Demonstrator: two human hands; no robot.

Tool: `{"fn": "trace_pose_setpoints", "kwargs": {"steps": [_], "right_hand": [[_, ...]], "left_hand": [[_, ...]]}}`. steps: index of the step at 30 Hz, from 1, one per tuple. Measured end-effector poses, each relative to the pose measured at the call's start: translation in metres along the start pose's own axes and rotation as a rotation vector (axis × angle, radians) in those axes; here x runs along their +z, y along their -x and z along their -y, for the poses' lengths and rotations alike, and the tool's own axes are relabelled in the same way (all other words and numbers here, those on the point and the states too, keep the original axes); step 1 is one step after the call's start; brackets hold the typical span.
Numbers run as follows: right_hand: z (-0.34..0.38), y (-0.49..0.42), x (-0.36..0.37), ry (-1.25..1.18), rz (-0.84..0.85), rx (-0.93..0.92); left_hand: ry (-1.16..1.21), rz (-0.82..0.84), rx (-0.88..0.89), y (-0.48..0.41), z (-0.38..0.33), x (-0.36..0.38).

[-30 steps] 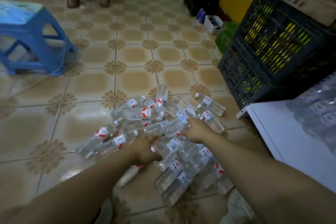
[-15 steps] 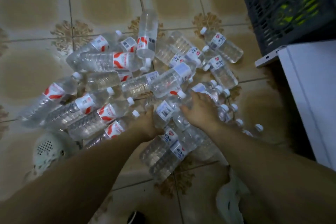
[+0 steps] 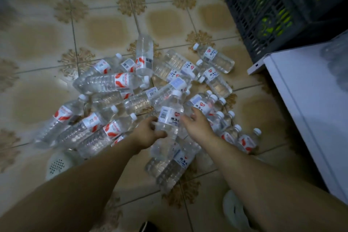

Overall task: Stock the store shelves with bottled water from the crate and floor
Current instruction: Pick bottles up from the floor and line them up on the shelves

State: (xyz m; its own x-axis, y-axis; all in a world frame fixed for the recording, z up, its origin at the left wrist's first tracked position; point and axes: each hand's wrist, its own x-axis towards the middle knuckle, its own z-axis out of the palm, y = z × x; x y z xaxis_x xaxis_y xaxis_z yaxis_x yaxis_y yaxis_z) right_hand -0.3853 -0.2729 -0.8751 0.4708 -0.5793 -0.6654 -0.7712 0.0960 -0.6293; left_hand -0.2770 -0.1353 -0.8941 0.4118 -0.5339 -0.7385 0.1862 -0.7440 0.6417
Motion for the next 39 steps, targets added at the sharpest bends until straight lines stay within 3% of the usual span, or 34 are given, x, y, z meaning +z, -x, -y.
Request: {"fn": "trace_pose_setpoints", "kwargs": {"steps": [4, 12, 17, 21, 25, 39], "right_hand": [[0.035, 0.047, -0.023, -0.309, -0.121, -0.096], [0.132, 0.189, -0.103, -0.480, -0.468, -0.502], [0.168, 0.283, -0.156, -0.475, -0.618, -0.739], [0.183, 0.352, -0.205, -0.428, -0.586, -0.869], [0.182, 0.409, -0.250, -0.366, -0.544, -0.877], [0.103, 0.456, -0.355, -0.310, -0.812, -0.679]], "left_hand": [[0.145, 0.192, 0.059, 0.057, -0.047, -0.012], [0.144, 0.364, 0.348, 0.194, -0.157, -0.010], [0.077, 0.289, 0.632, 0.287, -0.220, 0.003], [0.060, 0.296, 0.802, 0.349, -0.260, 0.018], [0.067, 0.347, 0.898, 0.392, -0.293, 0.040], [-0.108, 0.615, 1.014, 0.385, -0.375, 0.165]]}}
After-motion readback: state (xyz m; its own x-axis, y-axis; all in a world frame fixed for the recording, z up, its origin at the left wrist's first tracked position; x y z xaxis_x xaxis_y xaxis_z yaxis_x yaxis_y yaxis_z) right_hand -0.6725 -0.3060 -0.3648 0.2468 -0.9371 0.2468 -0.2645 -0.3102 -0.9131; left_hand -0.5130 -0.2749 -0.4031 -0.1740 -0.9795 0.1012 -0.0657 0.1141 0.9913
